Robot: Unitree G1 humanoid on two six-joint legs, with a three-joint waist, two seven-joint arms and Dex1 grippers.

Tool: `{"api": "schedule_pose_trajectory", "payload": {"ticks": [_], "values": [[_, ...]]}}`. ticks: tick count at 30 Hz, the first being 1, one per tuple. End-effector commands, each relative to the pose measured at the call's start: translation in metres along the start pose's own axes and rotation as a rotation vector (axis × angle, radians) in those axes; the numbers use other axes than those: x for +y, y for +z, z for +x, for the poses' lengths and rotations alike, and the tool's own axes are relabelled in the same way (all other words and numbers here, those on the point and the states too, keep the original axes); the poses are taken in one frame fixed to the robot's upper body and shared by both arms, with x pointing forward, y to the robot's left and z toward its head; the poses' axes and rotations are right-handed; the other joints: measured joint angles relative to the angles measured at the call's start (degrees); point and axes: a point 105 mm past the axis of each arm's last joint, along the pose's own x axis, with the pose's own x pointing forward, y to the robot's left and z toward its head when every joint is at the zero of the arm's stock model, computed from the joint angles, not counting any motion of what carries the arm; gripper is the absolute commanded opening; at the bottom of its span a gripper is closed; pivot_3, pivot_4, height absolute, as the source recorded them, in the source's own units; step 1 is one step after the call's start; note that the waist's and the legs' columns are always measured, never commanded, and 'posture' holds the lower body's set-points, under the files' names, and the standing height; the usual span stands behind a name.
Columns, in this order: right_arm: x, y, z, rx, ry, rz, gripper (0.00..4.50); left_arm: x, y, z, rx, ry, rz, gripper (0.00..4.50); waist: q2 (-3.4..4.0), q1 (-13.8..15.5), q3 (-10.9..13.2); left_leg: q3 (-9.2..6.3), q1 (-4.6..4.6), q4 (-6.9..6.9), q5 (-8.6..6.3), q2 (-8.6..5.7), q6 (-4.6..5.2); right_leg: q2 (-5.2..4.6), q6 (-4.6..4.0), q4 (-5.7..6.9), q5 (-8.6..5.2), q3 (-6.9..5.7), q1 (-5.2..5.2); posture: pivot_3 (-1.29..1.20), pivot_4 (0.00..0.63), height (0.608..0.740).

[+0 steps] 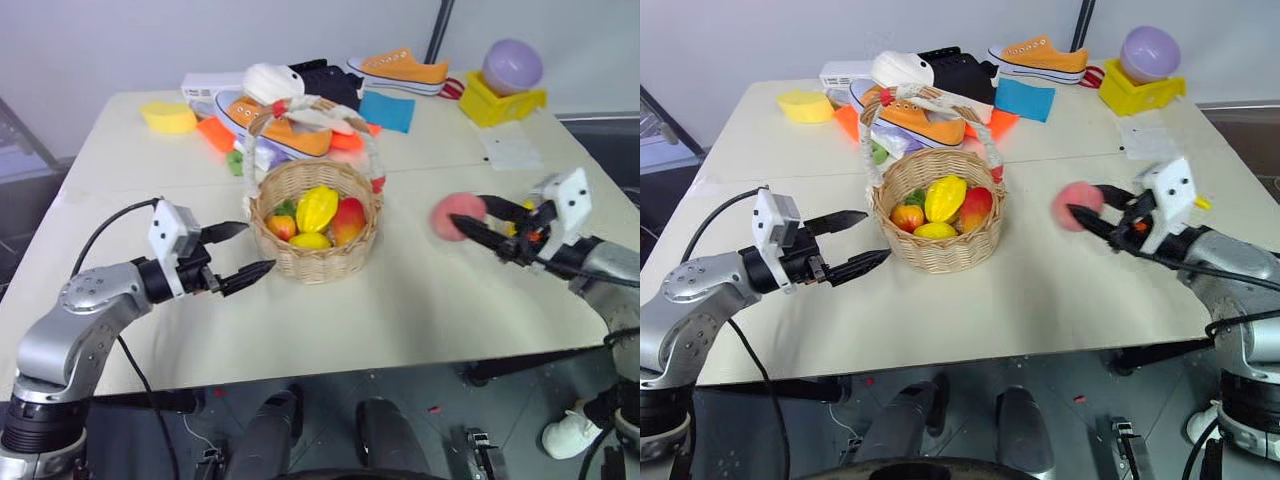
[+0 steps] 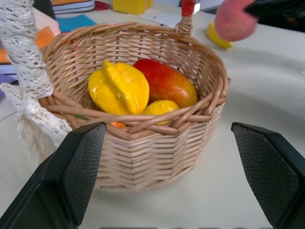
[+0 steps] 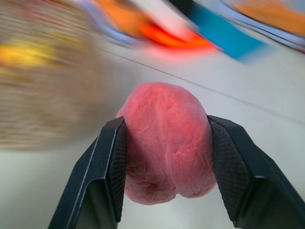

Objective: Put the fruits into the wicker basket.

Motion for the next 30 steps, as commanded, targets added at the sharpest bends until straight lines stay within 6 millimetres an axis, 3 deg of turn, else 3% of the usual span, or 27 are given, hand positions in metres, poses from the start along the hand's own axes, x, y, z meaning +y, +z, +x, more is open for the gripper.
{"api": "schedule_pose_trajectory", "payload": {"ticks": [1, 5, 8, 12, 13, 17, 21, 25, 28, 30], "values": [[0.036, 0.024, 0.033, -0.082, 0.11, -0.031, 1.99, -0.001, 0.01, -0.002, -0.031, -0.025, 0.039, 4.5, -0.01, 0.2, 0.0, 0.0, -0.04, 0.0, 0.0, 0.01, 0.0, -0.02, -0.01, -0.02, 0.0, -0.03, -0.02, 0.0, 0.15, 0.74], [0.052, 0.034, 0.077, -0.12, 0.1, -0.026, 1.99, -0.007, 0.01, 0.0, -0.033, -0.057, 0.023, 4.5, -0.03, 0.7, 0.0, 0.0, -0.21, 0.0, 0.0, 0.0, -0.01, -0.03, -0.03, -0.12, 0.01, -0.04, -0.44, 0.0, 0.15, 0.74], [0.056, 0.032, 0.097, -0.107, 0.092, -0.009, 1.99, -0.013, 0.01, 0.002, -0.035, -0.064, 0.022, 4.5, -0.07, 1.2, 0.0, -0.04, -0.25, -0.01, 0.0, -0.1, 0.0, -0.05, -0.01, -0.15, 0.01, -0.11, -0.44, 0.0, 0.15, 0.74], [0.056, 0.035, 0.098, -0.125, 0.078, -0.062, 3.94, -0.021, 0.012, 0.005, -0.048, -0.072, 0.017, 4.5, -0.08, 1.4, 0.0, -0.05, -0.24, 0.0, 0.01, -0.27, 0.0, -0.17, 0.01, -0.14, 0.03, -0.12, -0.41, 0.0, 0.15, 0.74], [0.057, 0.04, 0.093, -0.147, 0.078, -0.09, 4.45, -0.023, 0.013, 0.006, -0.053, -0.077, 0.016, 4.5, -0.08, 1.4, 0.0, -0.05, -0.24, 0.0, 0.01, -0.28, 0.01, -0.17, 0.02, -0.13, 0.03, -0.12, -0.41, 0.0, 0.15, 0.74], [0.059, 0.046, 0.059, -0.184, 0.122, -0.08, 4.45, -0.031, 0.017, 0.015, -0.074, -0.11, 0.015, 4.5, -0.09, 1.9, 0.0, -0.07, -0.21, 0.0, 0.01, -0.26, 0.01, -0.16, 0.03, -0.06, 0.03, -0.15, -0.39, 0.0, 0.15, 0.74], [0.047, 0.033, 0.012, -0.133, 0.102, 0.02, 4.45, -0.04, 0.021, 0.027, -0.089, -0.165, 0.019, 4.5, -0.17, 2.4, 0.0, -0.08, -0.21, 0.05, 0.0, -0.27, 0.03, -0.17, 0.04, -0.09, 0.02, -0.18, -0.25, 0.0, 0.15, 0.74], [-0.014, -0.008, -0.037, 0.025, -0.245, 0.081, 4.45, -0.054, 0.021, 0.042, -0.088, -0.254, 0.026, 4.5, -0.2, 2.3, 0.0, -0.02, -0.19, 0.15, -0.02, -0.29, 0.06, -0.22, 0.03, -0.12, 0.02, -0.21, 0.0, 0.0, 0.15, 0.74], [-0.077, -0.057, -0.072, 0.18, -0.674, 0.073, 4.45, -0.061, 0.021, 0.055, -0.098, -0.305, 0.035, 4.5, -0.23, 1.8, 0.0, 0.08, -0.02, 0.15, -0.02, -0.25, 0.05, -0.21, 0.01, -0.11, 0.03, -0.19, 0.13, 0.0, 0.15, 0.74], [-0.095, -0.076, -0.086, 0.23, -0.824, 0.095, 4.45, -0.065, 0.022, 0.062, -0.103, -0.327, 0.046, 4.5, -0.21, 1.8, 0.0, 0.12, -0.01, 0.15, -0.02, -0.24, 0.05, -0.22, -0.01, -0.1, 0.04, -0.19, 0.11, 0.0, 0.15, 0.74]]}}
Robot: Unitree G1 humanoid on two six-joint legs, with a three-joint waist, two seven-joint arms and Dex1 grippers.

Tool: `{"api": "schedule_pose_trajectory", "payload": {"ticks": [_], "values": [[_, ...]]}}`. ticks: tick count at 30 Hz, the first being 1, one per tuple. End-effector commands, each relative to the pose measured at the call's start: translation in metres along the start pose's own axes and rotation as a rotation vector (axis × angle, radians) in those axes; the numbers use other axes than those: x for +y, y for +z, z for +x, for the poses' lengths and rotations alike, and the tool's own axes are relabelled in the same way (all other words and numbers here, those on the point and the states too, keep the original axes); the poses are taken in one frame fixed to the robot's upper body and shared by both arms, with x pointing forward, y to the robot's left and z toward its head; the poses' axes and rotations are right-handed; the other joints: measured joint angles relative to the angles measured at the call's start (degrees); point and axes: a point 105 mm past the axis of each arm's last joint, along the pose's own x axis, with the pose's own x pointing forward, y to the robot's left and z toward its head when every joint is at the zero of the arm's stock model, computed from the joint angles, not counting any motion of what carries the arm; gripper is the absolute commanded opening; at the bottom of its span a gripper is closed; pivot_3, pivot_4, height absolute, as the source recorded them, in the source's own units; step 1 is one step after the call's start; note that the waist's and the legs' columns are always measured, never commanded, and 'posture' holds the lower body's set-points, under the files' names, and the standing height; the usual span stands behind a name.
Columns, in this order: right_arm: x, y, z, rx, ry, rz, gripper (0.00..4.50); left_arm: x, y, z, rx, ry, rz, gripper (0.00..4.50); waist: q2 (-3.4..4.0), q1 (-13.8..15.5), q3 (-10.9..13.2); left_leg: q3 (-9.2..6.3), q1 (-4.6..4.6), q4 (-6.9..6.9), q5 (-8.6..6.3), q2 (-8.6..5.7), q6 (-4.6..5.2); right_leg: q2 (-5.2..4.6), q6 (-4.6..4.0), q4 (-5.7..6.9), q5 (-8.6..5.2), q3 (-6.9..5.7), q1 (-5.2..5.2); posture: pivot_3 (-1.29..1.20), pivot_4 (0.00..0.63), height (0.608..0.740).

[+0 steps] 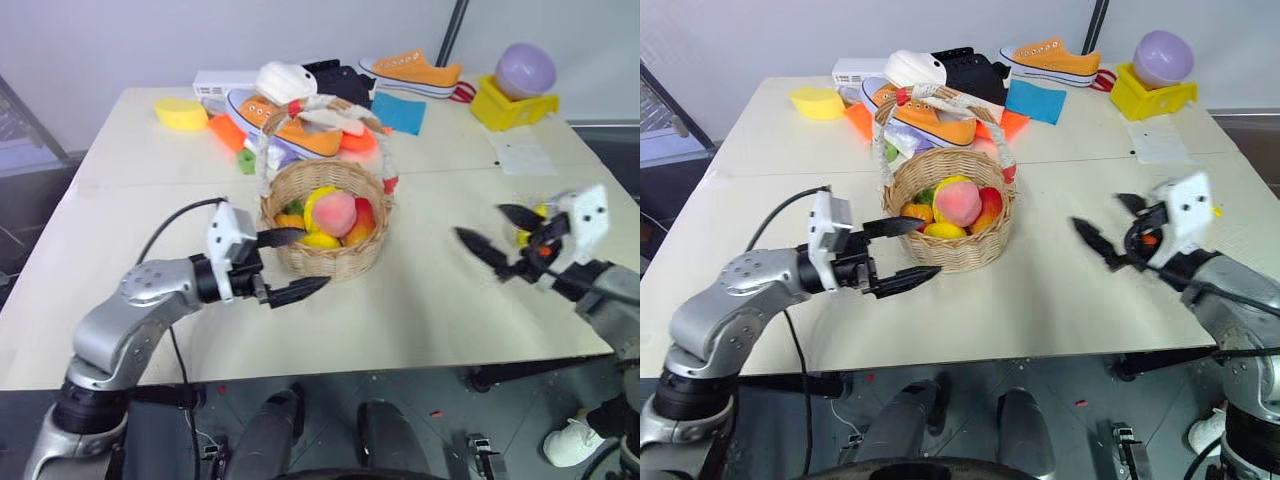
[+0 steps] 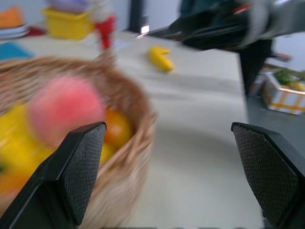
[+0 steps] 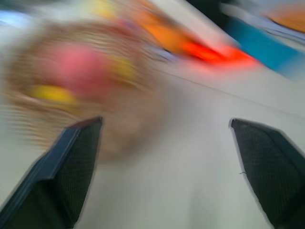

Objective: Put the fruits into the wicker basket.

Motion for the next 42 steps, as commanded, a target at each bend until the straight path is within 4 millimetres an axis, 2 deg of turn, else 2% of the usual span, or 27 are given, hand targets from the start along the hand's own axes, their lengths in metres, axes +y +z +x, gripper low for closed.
{"api": "schedule_pose_trajectory", "payload": {"ticks": [1, 4, 10, 15, 18, 21, 22, 24, 27, 29, 31, 32, 34, 38, 39, 42], "values": [[-0.04, -0.016, 0.005, 0.035, -0.266, -0.002, 4.45, -0.005, 0.008, 0.012, -0.026, -0.042, 0.045, 4.5, 0.02, 0.0, 0.0, -0.01, 0.0, 0.0, 0.01, 0.01, 0.01, 0.01, 0.01, 0.01, 0.0, 0.0, -0.01, 0.0, 0.15, 0.74], [-0.046, -0.025, 0.017, 0.058, -0.312, 0.03, 4.45, -0.011, 0.012, 0.018, -0.047, -0.073, 0.048, 4.5, 0.05, -0.1, 0.0, -0.01, -0.06, -0.01, 0.09, 0.02, 0.13, 0.06, 0.03, 0.04, -0.01, 0.02, -0.11, 0.0, 0.15, 0.74], [-0.061, -0.039, 0.054, 0.084, -0.39, 0.228, 4.45, -0.01, 0.014, 0.018, -0.05, -0.06, 0.06, 4.5, 0.06, -0.8, 0.0, -0.03, 0.03, 0.05, 0.12, 0.07, 0.14, 0.29, 0.05, 0.1, 0.0, 0.0, 0.04, 0.0, 0.15, 0.74], [-0.076, -0.055, 0.072, 0.135, -0.464, 0.256, 4.45, -0.01, 0.017, 0.016, -0.055, -0.039, 0.069, 4.5, 0.06, -0.8, 0.0, -0.04, 0.05, 0.05, 0.13, 0.03, 0.15, 0.28, 0.05, 0.08, 0.0, -0.02, 0.1, 0.0, 0.15, 0.74], [-0.078, -0.056, 0.08, 0.12, -0.451, 0.288, 3.66, -0.01, 0.016, 0.014, -0.052, -0.021, 0.07, 4.5, 0.07, -0.9, 0.0, -0.04, 0.05, 0.05, 0.13, 0.03, 0.15, 0.29, 0.06, 0.09, 0.0, -0.02, 0.09, 0.0, 0.15, 0.74], [-0.076, -0.048, 0.082, 0.092, -0.424, 0.268, 2.16, -0.01, 0.016, 0.012, -0.05, -0.009, 0.069, 4.5, 0.07, -0.9, 0.0, -0.04, 0.08, 0.04, 0.14, 0.04, 0.15, 0.31, 0.08, 0.13, 0.01, -0.02, 0.1, 0.0, 0.15, 0.74], [-0.075, -0.044, 0.081, 0.079, -0.416, 0.247, 1.53, -0.01, 0.016, 0.011, -0.05, -0.005, 0.068, 4.5, 0.07, -1.0, 0.0, -0.04, 0.08, 0.04, 0.14, 0.04, 0.15, 0.31, 0.08, 0.14, 0.01, -0.02, 0.1, 0.0, 0.15, 0.74], [-0.072, -0.035, 0.076, 0.054, -0.395, 0.194, 0.63, -0.008, 0.014, 0.008, -0.045, 0.009, 0.067, 4.5, 0.08, -1.0, 0.0, -0.03, 0.09, 0.05, 0.14, 0.04, 0.15, 0.31, 0.08, 0.14, 0.01, -0.01, 0.1, 0.0, 0.15, 0.74], [-0.066, -0.024, 0.064, 0.049, -0.35, 0.088, 0.63, -0.002, 0.011, 0.001, -0.029, 0.044, 0.069, 4.5, 0.1, -0.8, 0.0, -0.05, 0.09, 0.04, 0.14, 0.05, 0.15, 0.31, 0.08, 0.17, 0.01, -0.01, 0.08, 0.0, 0.15, 0.74], [-0.051, -0.013, 0.05, 0.034, -0.249, -0.037, 0.63, 0.008, 0.009, -0.008, -0.025, 0.101, 0.068, 4.5, 0.13, -0.5, 0.1, -0.08, 0.09, 0.04, 0.13, 0.04, 0.15, 0.3, 0.09, 0.17, 0.0, -0.02, 0.09, 0.0, 0.15, 0.74], [-0.037, -0.005, 0.039, 0.016, -0.156, -0.092, 0.63, 0.017, 0.007, -0.017, -0.024, 0.146, 0.063, 4.5, 0.13, -0.7, 0.0, -0.09, 0.08, 0.04, 0.12, 0.03, 0.15, 0.29, 0.1, 0.15, -0.02, -0.01, 0.09, 0.0, 0.15, 0.74], [-0.023, 0.002, 0.028, -0.01, -0.047, -0.12, 0.63, 0.024, 0.004, -0.025, -0.017, 0.181, 0.056, 4.5, 0.14, -0.7, 0.0, -0.09, 0.08, 0.04, 0.12, 0.02, 0.15, 0.28, 0.09, 0.15, -0.02, -0.02, 0.1, 0.0, 0.15, 0.74], [0.022, 0.019, -0.002, -0.074, 0.259, -0.174, 0.63, 0.039, -0.005, -0.045, 0.022, 0.243, 0.052, 4.5, 0.15, -0.7, 0.1, -0.09, 0.08, 0.03, 0.11, 0.04, 0.15, 0.27, 0.1, 0.16, -0.03, -0.02, 0.08, 0.0, 0.15, 0.74], [0.077, 0.029, -0.046, -0.072, 0.631, -0.141, 0.63, 0.049, -0.011, -0.063, 0.057, 0.274, 0.058, 4.5, 0.16, -1.0, 0.1, -0.12, 0.09, 0.02, 0.0, 0.21, 0.05, 0.23, 0.09, 0.13, -0.05, -0.03, 0.1, 0.0, 0.15, 0.74], [0.099, 0.033, -0.057, -0.069, 0.755, -0.138, 0.63, 0.052, -0.01, -0.066, 0.061, 0.281, 0.063, 4.5, 0.15, -0.9, 0.1, -0.11, 0.09, 0.02, -0.02, 0.22, 0.03, 0.2, 0.09, 0.12, -0.05, 0.01, 0.12, 0.0, 0.15, 0.74], [0.14, 0.042, -0.068, -0.086, 0.95, -0.151, 0.63, 0.055, -0.009, -0.069, 0.06, 0.286, 0.073, 4.5, 0.07, -1.0, 0.1, -0.09, 0.04, 0.02, -0.04, 0.22, 0.02, 0.09, 0.04, 0.04, -0.05, 0.04, 0.12, 0.0, 0.15, 0.74]]}}
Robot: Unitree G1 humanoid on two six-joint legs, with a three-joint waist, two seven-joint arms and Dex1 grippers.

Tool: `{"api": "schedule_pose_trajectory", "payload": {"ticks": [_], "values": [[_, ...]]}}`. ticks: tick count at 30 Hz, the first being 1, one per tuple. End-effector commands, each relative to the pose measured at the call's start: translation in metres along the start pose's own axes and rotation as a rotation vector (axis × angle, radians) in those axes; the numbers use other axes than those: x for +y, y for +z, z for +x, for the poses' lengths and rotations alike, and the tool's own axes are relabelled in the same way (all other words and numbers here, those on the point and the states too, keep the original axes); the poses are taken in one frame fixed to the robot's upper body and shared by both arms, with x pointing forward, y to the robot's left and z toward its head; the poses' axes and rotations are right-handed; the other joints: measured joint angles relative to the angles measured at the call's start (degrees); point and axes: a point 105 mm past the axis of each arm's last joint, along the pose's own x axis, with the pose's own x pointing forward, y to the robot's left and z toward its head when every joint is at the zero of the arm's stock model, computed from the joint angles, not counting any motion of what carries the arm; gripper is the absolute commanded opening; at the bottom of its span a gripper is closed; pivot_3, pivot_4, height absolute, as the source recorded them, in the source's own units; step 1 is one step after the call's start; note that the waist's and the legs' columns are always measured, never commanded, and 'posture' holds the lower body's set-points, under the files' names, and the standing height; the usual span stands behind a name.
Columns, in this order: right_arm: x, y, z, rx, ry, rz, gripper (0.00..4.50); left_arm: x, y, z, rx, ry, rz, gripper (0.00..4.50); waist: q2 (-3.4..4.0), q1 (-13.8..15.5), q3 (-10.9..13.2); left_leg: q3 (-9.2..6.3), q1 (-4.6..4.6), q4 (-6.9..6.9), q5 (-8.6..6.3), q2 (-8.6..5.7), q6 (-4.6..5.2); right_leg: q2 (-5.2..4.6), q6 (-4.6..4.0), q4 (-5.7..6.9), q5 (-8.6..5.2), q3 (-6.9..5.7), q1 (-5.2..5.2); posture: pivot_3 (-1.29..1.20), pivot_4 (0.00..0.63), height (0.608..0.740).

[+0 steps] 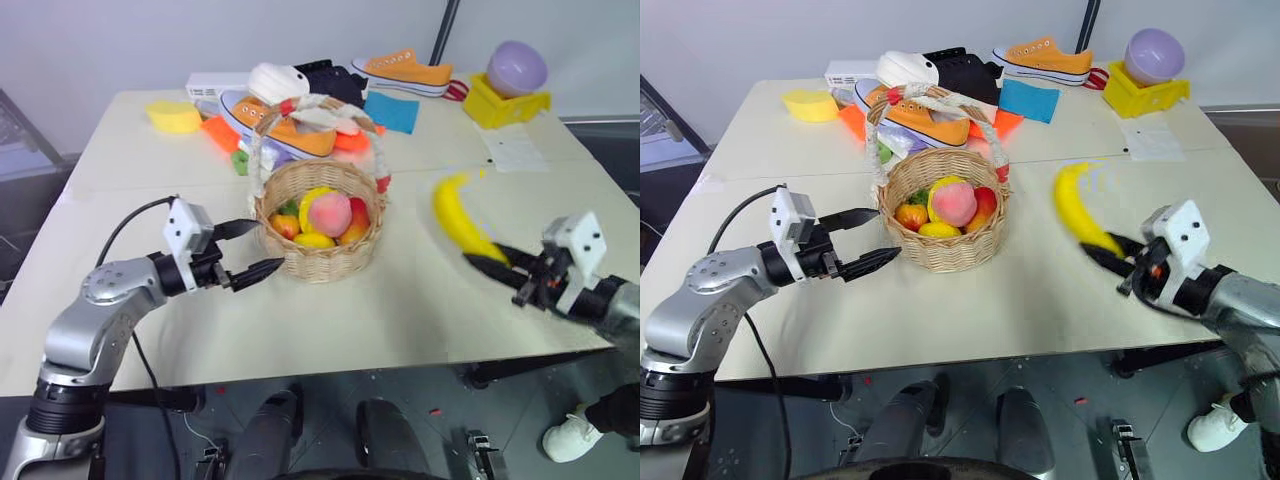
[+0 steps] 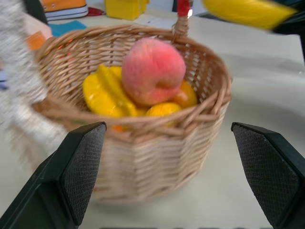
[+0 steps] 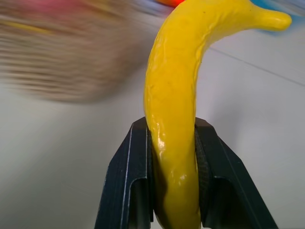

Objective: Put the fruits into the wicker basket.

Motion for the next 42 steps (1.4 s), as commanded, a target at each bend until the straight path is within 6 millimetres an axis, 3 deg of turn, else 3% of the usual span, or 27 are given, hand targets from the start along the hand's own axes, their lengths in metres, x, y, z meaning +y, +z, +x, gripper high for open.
{"api": "schedule_pose_trajectory", "payload": {"ticks": [1, 4, 7, 9, 14, 20, 22, 28, 32, 35, 42], "values": [[0.04, 0.029, 0.028, -0.081, 0.215, -0.054, 0.63, 0.003, 0.012, -0.005, -0.029, 0.009, 0.056, 4.5, -0.08, -0.1, 0.0, 0.0, -0.01, 0.0, 0.0, 0.02, 0.0, -0.02, -0.01, -0.02, 0.0, -0.02, -0.01, 0.0, 0.15, 0.74], [0.051, 0.045, 0.059, -0.119, 0.272, -0.114, 0.63, 0.0, 0.014, -0.004, -0.035, 0.002, 0.058, 4.5, -0.1, -0.3, 0.0, 0.15, -0.17, -0.02, 0.0, 0.02, 0.0, -0.36, -0.11, -0.05, 0.06, -0.3, -0.29, 0.0, 0.15, 0.74], [0.044, 0.063, 0.108, -0.127, 0.241, -0.141, 0.63, -0.007, 0.015, -0.006, -0.038, -0.017, 0.052, 4.5, -0.13, -0.6, 0.0, 0.17, -0.27, -0.06, 0.0, 0.0, 0.0, -0.43, -0.1, -0.13, 0.06, -0.43, -0.63, 0.0, 0.15, 0.74], [0.043, 0.069, 0.13, -0.11, 0.242, -0.138, 0.63, -0.01, 0.016, -0.006, -0.038, -0.02, 0.049, 4.5, -0.16, -0.2, 0.0, 0.22, -0.33, -0.11, 0.02, -0.03, 0.01, -0.43, -0.08, -0.06, 0.08, -0.4, -0.6, 0.0, 0.15, 0.74], [0.028, 0.07, 0.165, -0.049, 0.181, -0.112, 0.63, -0.012, 0.017, -0.009, -0.038, -0.001, 0.052, 4.5, -0.2, 0.5, 0.0, 0.04, -0.29, -0.11, 0.08, -0.18, 0.11, -0.47, -0.04, -0.02, 0.1, -0.6, -0.7, 0.0, 0.15, 0.74], [0.028, 0.078, 0.156, -0.094, 0.168, -0.214, 3.28, -0.015, 0.021, -0.009, -0.043, 0.007, 0.055, 4.5, -0.2, 0.1, 0.0, 0.05, -0.26, -0.03, 0.01, -0.3, 0.0, -0.53, 0.09, 0.05, 0.17, -0.58, -0.67, 0.0, 0.15, 0.74], [0.029, 0.079, 0.147, -0.108, 0.167, -0.23, 3.28, -0.017, 0.022, -0.008, -0.046, 0.001, 0.055, 4.5, -0.2, 0.1, 0.0, 0.04, -0.24, -0.04, 0.01, -0.28, 0.0, -0.52, 0.11, 0.1, 0.18, -0.57, -0.65, 0.0, 0.15, 0.74], [0.033, 0.084, 0.083, -0.216, 0.176, -0.213, 3.28, -0.025, 0.03, 0.003, -0.077, -0.054, 0.049, 4.5, -0.21, 0.4, 0.0, 0.03, -0.25, -0.02, 0.01, -0.29, 0.01, -0.54, 0.12, 0.1, 0.18, -0.58, -0.49, 0.0, 0.15, 0.74], [0.0, 0.07, 0.06, -0.192, 0.003, -0.123, 3.28, -0.034, 0.037, 0.014, -0.117, -0.107, 0.037, 4.5, -0.23, 0.5, 0.0, 0.04, -0.2, 0.01, 0.01, -0.27, 0.01, -0.55, 0.11, 0.09, 0.17, -0.58, -0.34, 0.0, 0.15, 0.74], [-0.018, 0.062, 0.065, -0.181, -0.092, -0.096, 3.28, -0.036, 0.039, 0.021, -0.132, -0.13, 0.031, 4.5, -0.22, -0.1, 0.0, 0.08, -0.15, 0.02, 0.01, -0.26, 0.01, -0.53, 0.1, 0.1, 0.16, -0.56, -0.34, 0.0, 0.15, 0.74], [-0.056, 0.066, 0.111, -0.23, -0.215, -0.071, 3.28, -0.037, 0.042, 0.028, -0.141, -0.148, 0.037, 4.5, -0.2, -0.1, 0.0, 0.09, -0.14, 0.0, 0.12, -0.19, 0.12, -0.38, 0.1, 0.15, 0.17, -0.5, -0.42, 0.0, 0.15, 0.74]]}}
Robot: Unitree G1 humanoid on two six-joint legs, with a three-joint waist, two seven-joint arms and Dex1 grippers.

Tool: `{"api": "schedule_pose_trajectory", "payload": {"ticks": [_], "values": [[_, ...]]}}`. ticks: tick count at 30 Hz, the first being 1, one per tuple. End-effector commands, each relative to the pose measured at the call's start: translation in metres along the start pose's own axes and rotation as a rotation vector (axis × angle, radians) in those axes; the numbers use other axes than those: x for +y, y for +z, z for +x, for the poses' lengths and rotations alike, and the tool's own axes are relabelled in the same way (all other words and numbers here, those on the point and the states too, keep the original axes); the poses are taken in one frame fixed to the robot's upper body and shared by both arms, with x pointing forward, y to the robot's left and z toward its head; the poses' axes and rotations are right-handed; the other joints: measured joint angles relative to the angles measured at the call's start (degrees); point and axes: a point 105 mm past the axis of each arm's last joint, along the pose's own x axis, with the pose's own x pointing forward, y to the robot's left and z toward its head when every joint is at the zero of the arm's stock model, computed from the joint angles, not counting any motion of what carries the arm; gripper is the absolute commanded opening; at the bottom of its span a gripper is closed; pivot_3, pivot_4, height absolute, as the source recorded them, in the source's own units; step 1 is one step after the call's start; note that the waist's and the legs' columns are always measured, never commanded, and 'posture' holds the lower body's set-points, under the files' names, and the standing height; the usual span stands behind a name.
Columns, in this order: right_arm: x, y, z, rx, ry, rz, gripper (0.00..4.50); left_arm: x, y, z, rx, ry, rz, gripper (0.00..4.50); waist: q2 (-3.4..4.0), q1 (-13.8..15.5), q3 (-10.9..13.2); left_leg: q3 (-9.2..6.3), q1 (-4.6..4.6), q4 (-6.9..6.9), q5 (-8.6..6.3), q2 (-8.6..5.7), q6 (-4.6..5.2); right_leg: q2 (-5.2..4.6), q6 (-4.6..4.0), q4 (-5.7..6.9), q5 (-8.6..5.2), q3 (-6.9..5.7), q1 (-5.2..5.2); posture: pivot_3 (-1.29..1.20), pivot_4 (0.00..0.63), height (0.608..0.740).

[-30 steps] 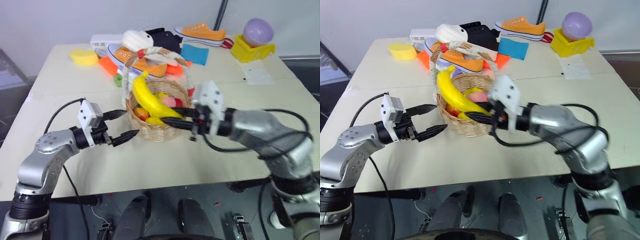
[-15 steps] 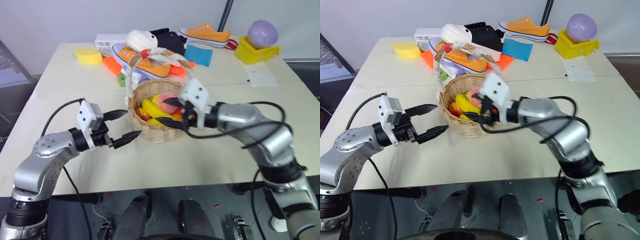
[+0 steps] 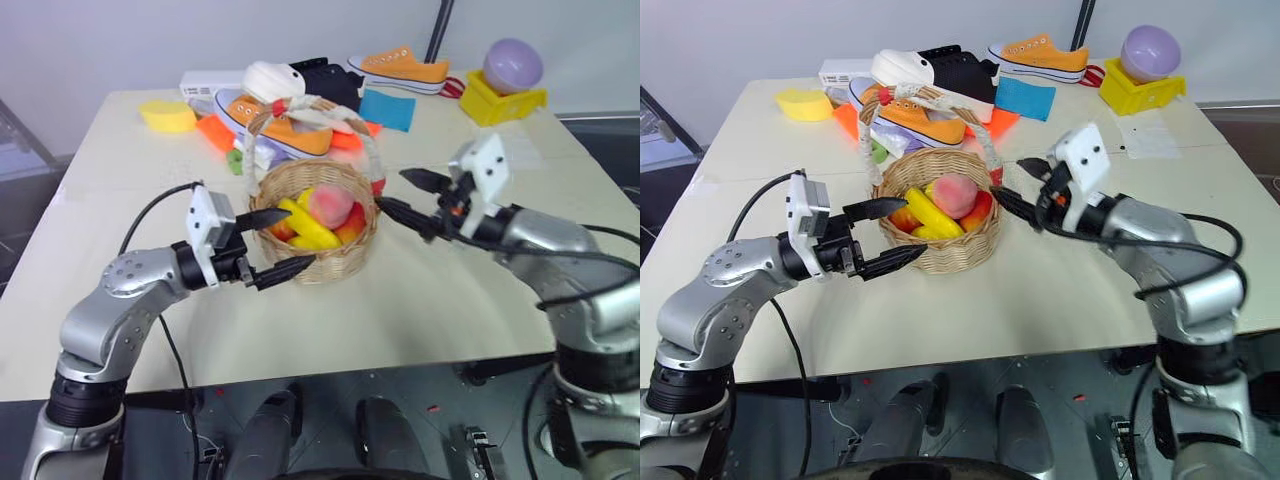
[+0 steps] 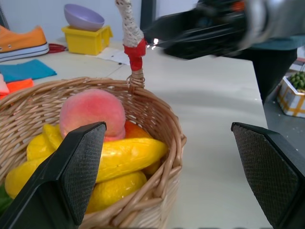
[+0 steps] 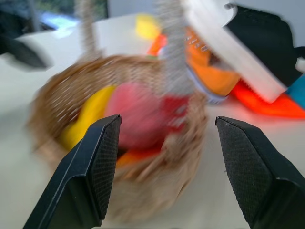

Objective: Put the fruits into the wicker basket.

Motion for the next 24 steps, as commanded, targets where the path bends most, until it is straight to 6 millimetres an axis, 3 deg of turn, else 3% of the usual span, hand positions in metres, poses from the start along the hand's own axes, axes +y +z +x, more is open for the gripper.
{"api": "schedule_pose_trajectory", "payload": {"ticks": [1, 4, 9, 12, 14, 19, 24], "values": [[-0.011, 0.007, 0.016, -0.047, -0.045, -0.028, 3.28, -0.002, 0.006, 0.001, -0.018, -0.002, 0.023, 4.5, -0.01, 0.3, 0.0, 0.0, 0.0, 0.0, 0.0, -0.01, 0.0, 0.0, 0.01, -0.01, 0.0, 0.0, 0.0, 0.0, 0.15, 0.74], [-0.013, 0.007, 0.023, -0.066, -0.035, 0.018, 2.49, -0.003, 0.007, 0.0, -0.022, 0.014, 0.029, 4.5, -0.02, 0.6, 0.0, -0.02, -0.02, 0.01, 0.01, -0.09, 0.0, 0.02, 0.04, 0.0, 0.02, -0.02, 0.02, 0.0, 0.15, 0.74], [-0.02, 0.016, 0.012, -0.111, -0.074, 0.019, 0.05, -0.005, 0.006, -0.003, -0.018, 0.026, 0.03, 4.5, -0.02, 0.4, 0.0, -0.02, -0.01, 0.01, 0.01, -0.1, 0.0, 0.02, 0.19, 0.01, 0.1, 0.0, 0.02, 0.0, 0.15, 0.74], [-0.043, 0.023, -0.012, -0.145, -0.197, 0.013, 0.05, -0.005, 0.006, -0.002, -0.018, 0.029, 0.032, 4.5, -0.02, 0.7, 0.0, -0.05, -0.03, 0.01, 0.0, -0.08, 0.0, 0.0, 0.19, 0.03, 0.1, -0.01, 0.0, 0.0, 0.15, 0.74], [-0.074, 0.022, -0.039, -0.149, -0.362, 0.014, 0.05, -0.004, 0.006, -0.001, -0.02, 0.027, 0.033, 4.5, -0.01, 1.0, 0.0, -0.05, -0.04, 0.01, 0.0, -0.12, 0.0, 0.0, 0.14, 0.02, 0.08, -0.01, 0.0, 0.0, 0.15, 0.74], [-0.139, 0.001, -0.1, -0.058, -0.738, -0.019, 0.05, -0.001, 0.007, 0.007, -0.04, 0.016, 0.044, 4.5, -0.01, 1.7, 0.0, 0.02, -0.02, 0.03, 0.0, -0.12, -0.01, -0.01, 0.06, 0.01, 0.03, 0.02, 0.02, 0.0, 0.15, 0.74], [-0.186, -0.029, -0.147, 0.016, -0.996, 0.003, 0.05, -0.001, 0.011, 0.02, -0.071, -0.006, 0.045, 4.5, -0.01, 1.6, 0.0, 0.1, -0.01, 0.03, 0.02, -0.12, 0.01, 0.01, 0.06, 0.0, 0.04, 0.03, 0.05, 0.0, 0.15, 0.74]]}}
